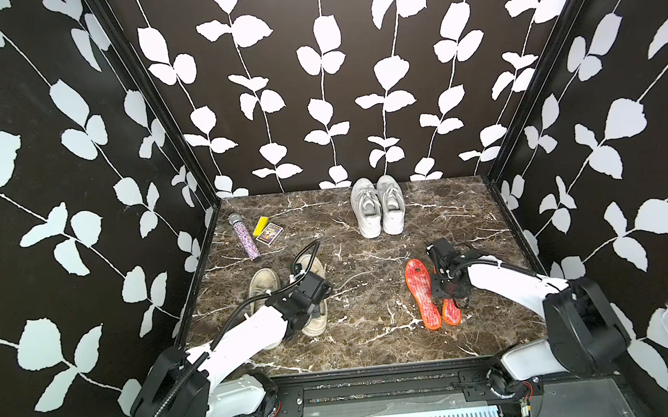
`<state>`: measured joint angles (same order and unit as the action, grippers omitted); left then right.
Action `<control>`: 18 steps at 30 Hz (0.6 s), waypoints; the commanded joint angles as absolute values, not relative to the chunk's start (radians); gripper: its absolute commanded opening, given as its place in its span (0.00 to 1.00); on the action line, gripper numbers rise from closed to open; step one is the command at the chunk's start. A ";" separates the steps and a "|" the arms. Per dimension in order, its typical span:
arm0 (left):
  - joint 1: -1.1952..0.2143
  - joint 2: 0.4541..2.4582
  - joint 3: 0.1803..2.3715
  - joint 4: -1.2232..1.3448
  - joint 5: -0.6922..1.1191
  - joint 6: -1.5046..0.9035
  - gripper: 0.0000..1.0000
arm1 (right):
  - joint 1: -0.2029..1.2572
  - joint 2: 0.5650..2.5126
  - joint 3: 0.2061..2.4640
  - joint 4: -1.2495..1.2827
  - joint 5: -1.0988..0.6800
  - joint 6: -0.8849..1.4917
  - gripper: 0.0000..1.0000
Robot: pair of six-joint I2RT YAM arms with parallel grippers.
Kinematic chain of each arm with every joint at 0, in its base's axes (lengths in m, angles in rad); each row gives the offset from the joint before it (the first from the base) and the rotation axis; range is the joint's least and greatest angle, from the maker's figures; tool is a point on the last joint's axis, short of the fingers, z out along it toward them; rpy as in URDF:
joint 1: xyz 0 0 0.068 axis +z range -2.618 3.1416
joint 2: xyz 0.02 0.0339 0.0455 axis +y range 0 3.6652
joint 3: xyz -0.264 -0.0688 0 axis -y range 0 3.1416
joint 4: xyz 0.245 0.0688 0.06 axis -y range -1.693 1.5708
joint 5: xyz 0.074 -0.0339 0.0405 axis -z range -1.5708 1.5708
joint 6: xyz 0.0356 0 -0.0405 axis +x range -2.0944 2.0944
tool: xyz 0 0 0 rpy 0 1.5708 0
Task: Remove the insole from the shoe
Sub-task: Place the shoe at the center of the board.
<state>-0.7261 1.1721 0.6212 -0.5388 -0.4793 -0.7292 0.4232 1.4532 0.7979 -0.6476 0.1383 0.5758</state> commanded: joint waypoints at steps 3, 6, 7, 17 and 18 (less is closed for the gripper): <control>-0.649 1.121 0.579 -0.599 -0.526 -0.828 0.00 | 0.412 1.490 0.784 -0.632 0.160 0.620 0.32; -0.593 1.120 0.576 -0.612 -0.518 -0.818 0.00 | 0.409 1.480 0.783 -0.633 0.174 0.624 0.36; -0.575 1.116 0.576 -0.619 -0.521 -0.811 0.00 | 0.410 1.470 0.781 -0.637 0.183 0.626 0.37; -0.443 1.073 0.583 -0.659 -0.516 -0.737 0.00 | 0.407 1.309 0.764 -0.613 0.165 0.607 0.56; -0.438 1.068 0.581 -0.660 -0.512 -0.735 0.00 | 0.408 1.293 0.762 -0.606 0.160 0.606 0.57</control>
